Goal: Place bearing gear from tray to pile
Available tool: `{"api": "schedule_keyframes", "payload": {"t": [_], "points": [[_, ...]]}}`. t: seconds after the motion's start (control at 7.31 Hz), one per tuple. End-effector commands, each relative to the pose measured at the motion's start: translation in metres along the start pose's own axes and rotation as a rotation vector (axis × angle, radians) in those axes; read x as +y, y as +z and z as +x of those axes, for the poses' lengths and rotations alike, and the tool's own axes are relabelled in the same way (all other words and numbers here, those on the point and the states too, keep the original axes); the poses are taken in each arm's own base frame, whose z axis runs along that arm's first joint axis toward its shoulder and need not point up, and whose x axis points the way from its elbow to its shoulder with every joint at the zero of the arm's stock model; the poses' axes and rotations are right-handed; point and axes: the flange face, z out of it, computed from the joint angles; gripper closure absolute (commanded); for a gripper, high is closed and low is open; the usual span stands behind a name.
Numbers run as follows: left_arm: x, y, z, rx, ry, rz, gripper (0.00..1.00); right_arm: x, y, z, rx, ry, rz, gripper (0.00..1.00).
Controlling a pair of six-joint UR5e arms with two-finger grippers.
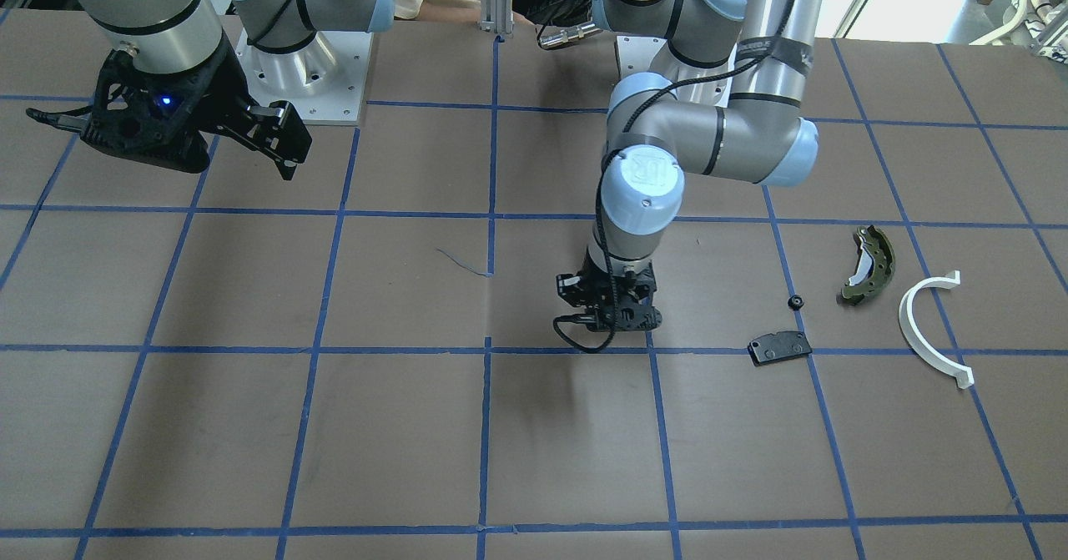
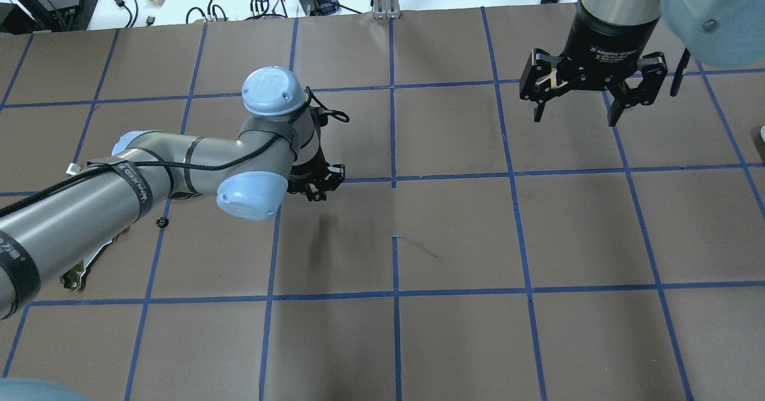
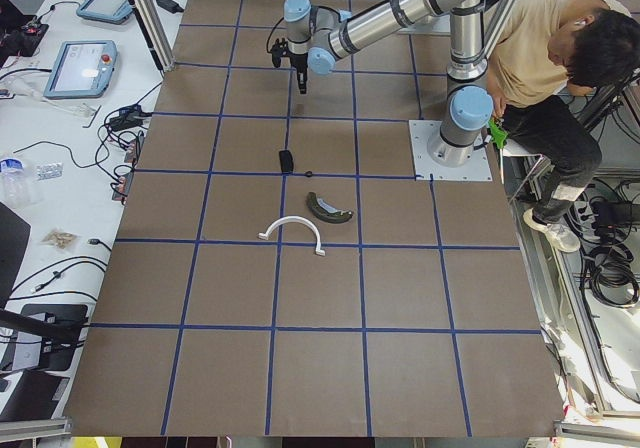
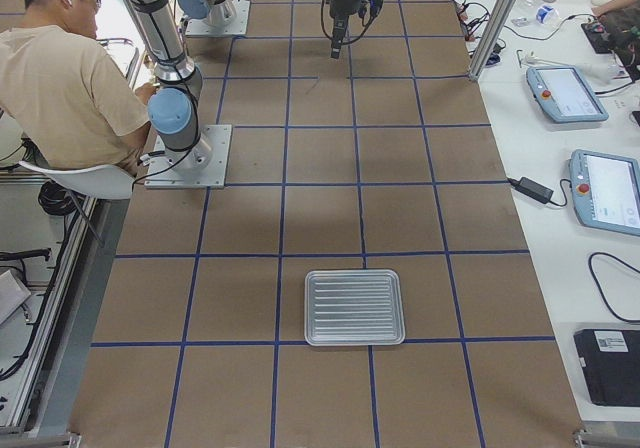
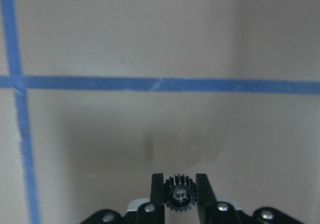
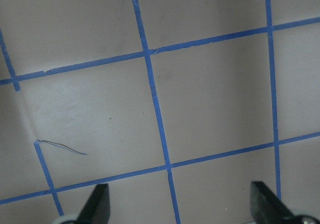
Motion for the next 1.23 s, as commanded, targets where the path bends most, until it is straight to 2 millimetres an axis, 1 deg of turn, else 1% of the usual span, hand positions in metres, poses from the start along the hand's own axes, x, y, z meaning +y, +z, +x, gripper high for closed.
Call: {"api": "schedule_keyframes", "payload": {"t": [0.0, 0.14, 0.27, 0.41, 0.55, 0.68, 0.82, 0.96, 1.09], "points": [[-0.027, -0.012, -0.126, -0.006, 0.023, -0.029, 0.89, 0.001, 0.000, -0.001, -0.007, -0.004, 0.003, 0.00], [-0.029, -0.009, -0.176, -0.006, 0.034, -0.064, 0.95, 0.000, 0.000, 0.000, -0.005, -0.035, 0.001, 0.00], [-0.029, -0.011, -0.219, -0.041, 0.077, -0.083, 0.95, 0.000, 0.001, 0.000, -0.007, -0.082, 0.000, 0.00], [-0.026, -0.009, -0.257, -0.052, 0.136, -0.102, 0.95, 0.000, 0.000, 0.000, -0.006, -0.086, 0.004, 0.00], [-0.021, -0.005, -0.302, -0.036, 0.175, -0.110, 0.96, 0.000, 0.000, 0.000, -0.005, -0.084, 0.001, 0.00], [-0.015, -0.002, -0.328, -0.025, 0.160, -0.117, 0.95, 0.000, -0.001, 0.000, -0.006, -0.077, 0.005, 0.00], [-0.017, 0.006, -0.330, -0.020, 0.159, -0.126, 0.94, 0.000, 0.001, 0.000, -0.003, -0.075, 0.000, 0.00], [-0.016, 0.009, -0.329, -0.015, 0.157, -0.135, 0.94, 0.001, 0.001, 0.000, -0.005, -0.075, -0.001, 0.00], [-0.014, 0.014, -0.329, -0.010, 0.153, -0.143, 0.86, 0.000, 0.001, 0.000, -0.003, -0.077, -0.004, 0.00]]}}
